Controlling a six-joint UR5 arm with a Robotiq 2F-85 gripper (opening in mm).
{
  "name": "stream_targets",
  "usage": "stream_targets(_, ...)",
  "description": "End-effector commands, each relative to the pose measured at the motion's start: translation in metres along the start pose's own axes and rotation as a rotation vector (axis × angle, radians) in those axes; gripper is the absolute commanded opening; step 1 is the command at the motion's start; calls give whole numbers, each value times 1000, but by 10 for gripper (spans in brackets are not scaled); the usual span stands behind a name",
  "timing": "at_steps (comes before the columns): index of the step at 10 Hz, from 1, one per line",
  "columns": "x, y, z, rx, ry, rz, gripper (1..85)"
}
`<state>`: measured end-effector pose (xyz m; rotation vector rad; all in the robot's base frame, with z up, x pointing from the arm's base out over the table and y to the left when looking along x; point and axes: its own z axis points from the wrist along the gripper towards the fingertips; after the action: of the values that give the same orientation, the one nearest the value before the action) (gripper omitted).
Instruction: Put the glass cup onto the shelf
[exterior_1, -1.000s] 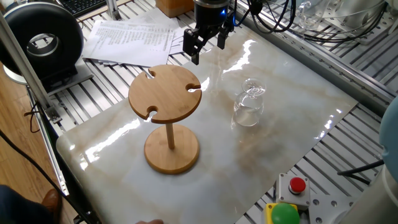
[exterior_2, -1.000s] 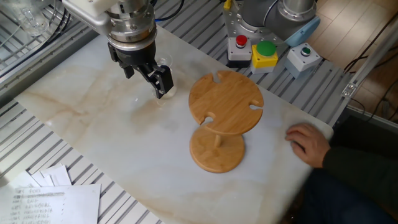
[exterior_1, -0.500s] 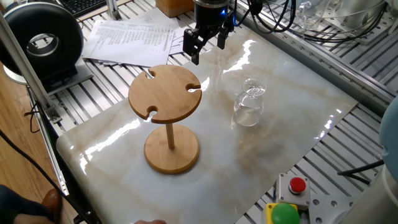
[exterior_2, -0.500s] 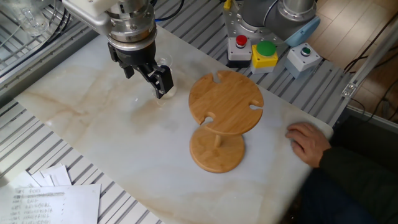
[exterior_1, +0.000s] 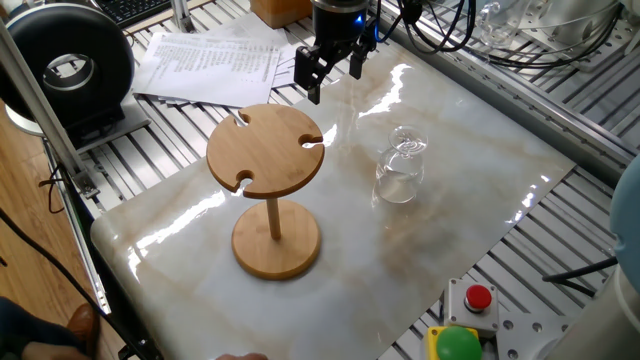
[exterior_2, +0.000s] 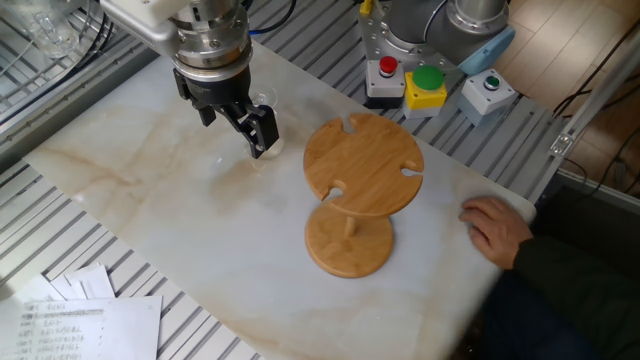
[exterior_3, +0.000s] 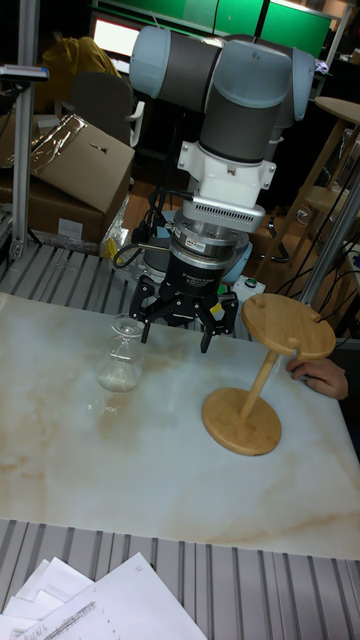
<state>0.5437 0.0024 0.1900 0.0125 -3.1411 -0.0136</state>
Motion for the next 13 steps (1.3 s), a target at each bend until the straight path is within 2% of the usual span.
stream_targets(1,-5,-18,-1,83,-9,-271,13)
stream_targets(10,0,-23,2,83,-15,-308,13)
stream_targets(13,11,-26,5,77,9,-340,13)
